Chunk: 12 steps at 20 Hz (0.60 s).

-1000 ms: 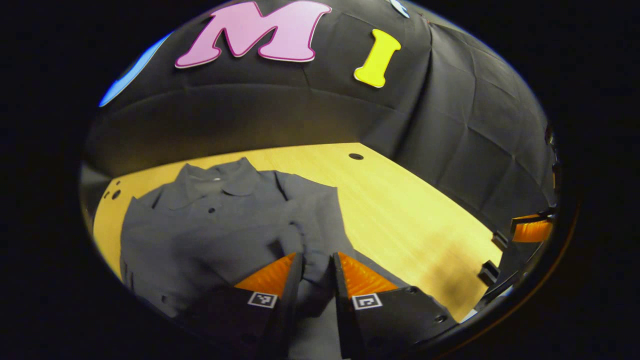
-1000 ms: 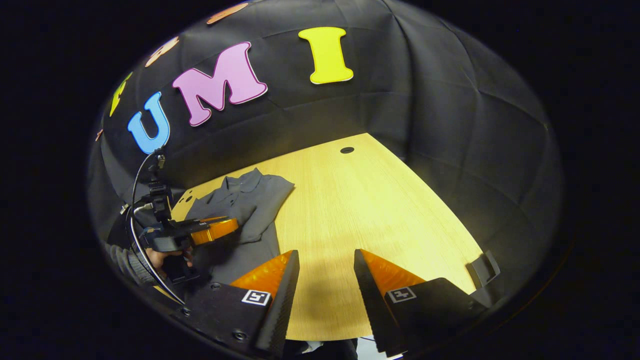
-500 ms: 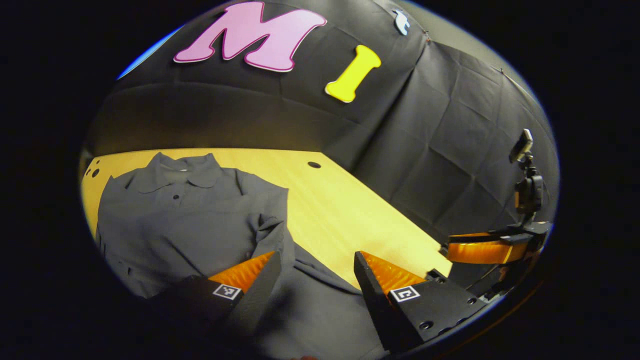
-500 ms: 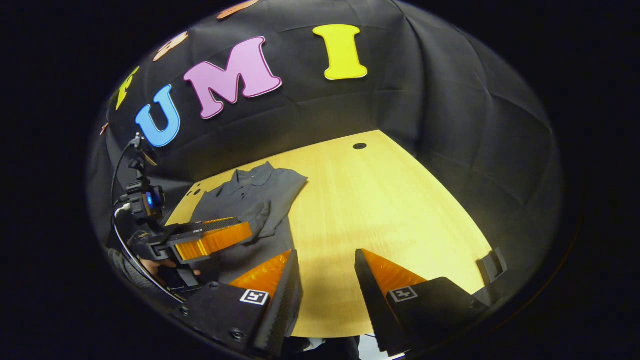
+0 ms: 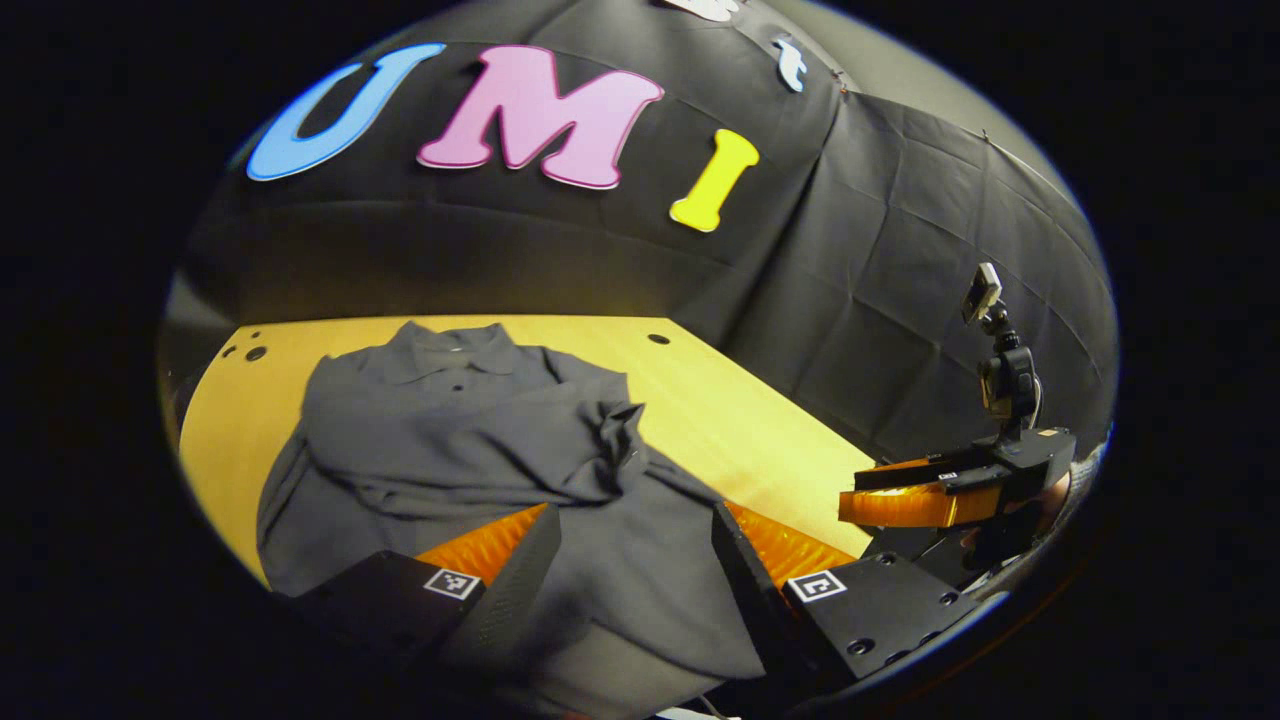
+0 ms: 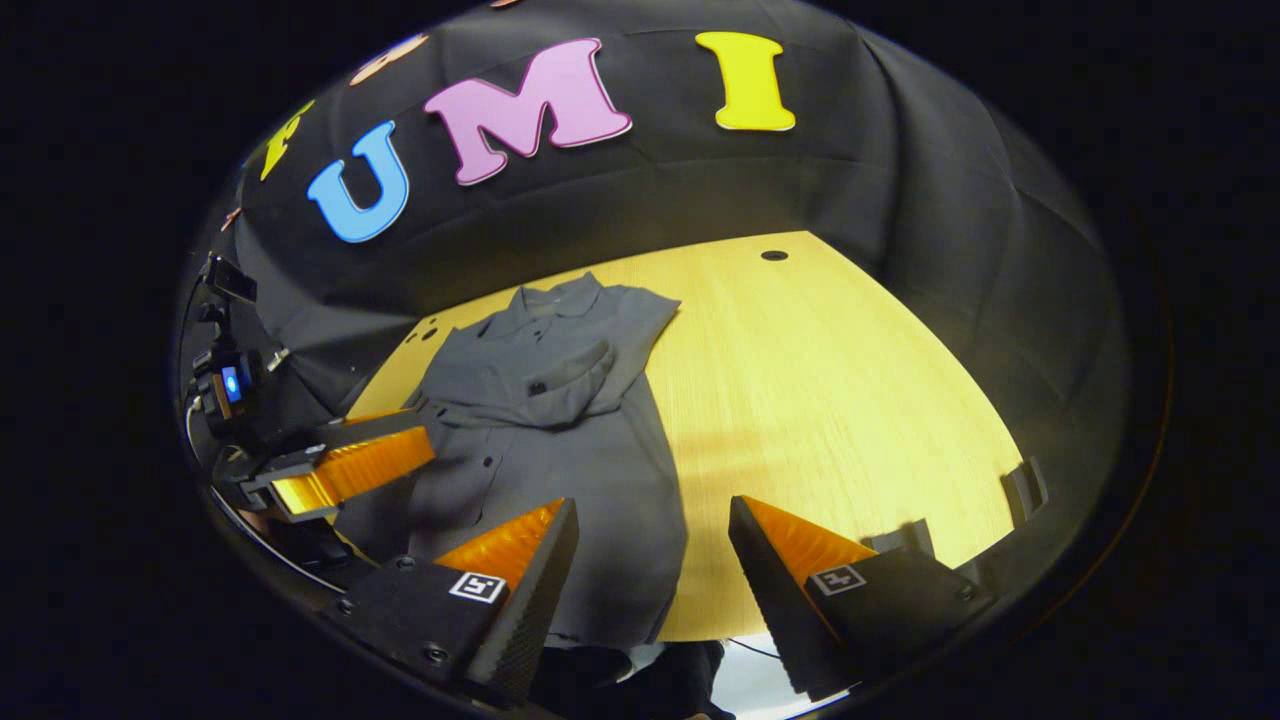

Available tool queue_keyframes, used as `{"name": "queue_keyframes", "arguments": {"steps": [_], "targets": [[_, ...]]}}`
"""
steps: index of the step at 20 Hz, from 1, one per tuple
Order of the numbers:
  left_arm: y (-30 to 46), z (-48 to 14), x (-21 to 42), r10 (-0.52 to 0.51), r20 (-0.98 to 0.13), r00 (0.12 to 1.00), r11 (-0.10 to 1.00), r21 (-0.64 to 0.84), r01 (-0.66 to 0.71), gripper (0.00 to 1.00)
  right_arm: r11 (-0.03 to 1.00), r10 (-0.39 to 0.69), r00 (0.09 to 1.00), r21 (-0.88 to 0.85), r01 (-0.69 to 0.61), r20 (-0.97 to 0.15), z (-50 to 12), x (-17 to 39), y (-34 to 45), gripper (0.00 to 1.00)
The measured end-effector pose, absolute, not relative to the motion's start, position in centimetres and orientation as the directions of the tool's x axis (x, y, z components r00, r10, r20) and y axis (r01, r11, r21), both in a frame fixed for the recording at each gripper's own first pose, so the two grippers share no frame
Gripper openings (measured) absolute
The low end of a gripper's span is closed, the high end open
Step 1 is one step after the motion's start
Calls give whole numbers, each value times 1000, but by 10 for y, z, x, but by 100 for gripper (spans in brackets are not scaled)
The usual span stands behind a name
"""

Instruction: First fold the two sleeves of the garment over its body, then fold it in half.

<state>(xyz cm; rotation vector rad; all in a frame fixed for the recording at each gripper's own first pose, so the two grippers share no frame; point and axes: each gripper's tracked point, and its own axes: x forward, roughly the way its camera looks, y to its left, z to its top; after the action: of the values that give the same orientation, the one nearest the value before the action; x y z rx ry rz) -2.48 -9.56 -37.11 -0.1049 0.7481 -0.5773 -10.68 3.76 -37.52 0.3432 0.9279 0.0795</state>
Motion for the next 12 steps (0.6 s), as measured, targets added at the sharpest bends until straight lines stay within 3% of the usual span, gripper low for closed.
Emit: {"name": "queue_keyframes", "arguments": {"steps": [8, 9, 10, 12], "targets": [[60, -390, -79, -255, -726, 638, 963, -130, 237, 96, 968, 158, 503, 235, 92, -849, -412, -139, 61, 96], [74, -393, -84, -225, -738, 636, 970, -112, 214, 91, 967, 158, 494, 236, 100, -855, -415, -141, 64, 96], [87, -396, -90, -202, -747, 634, 976, -102, 190, 96, 966, 155, 486, 236, 110, -860, -419, -143, 65, 96], [111, -403, -99, -148, -764, 628, 988, -81, 134, 96, 966, 140, 468, 225, 130, -872, -428, -147, 67, 96]]}}
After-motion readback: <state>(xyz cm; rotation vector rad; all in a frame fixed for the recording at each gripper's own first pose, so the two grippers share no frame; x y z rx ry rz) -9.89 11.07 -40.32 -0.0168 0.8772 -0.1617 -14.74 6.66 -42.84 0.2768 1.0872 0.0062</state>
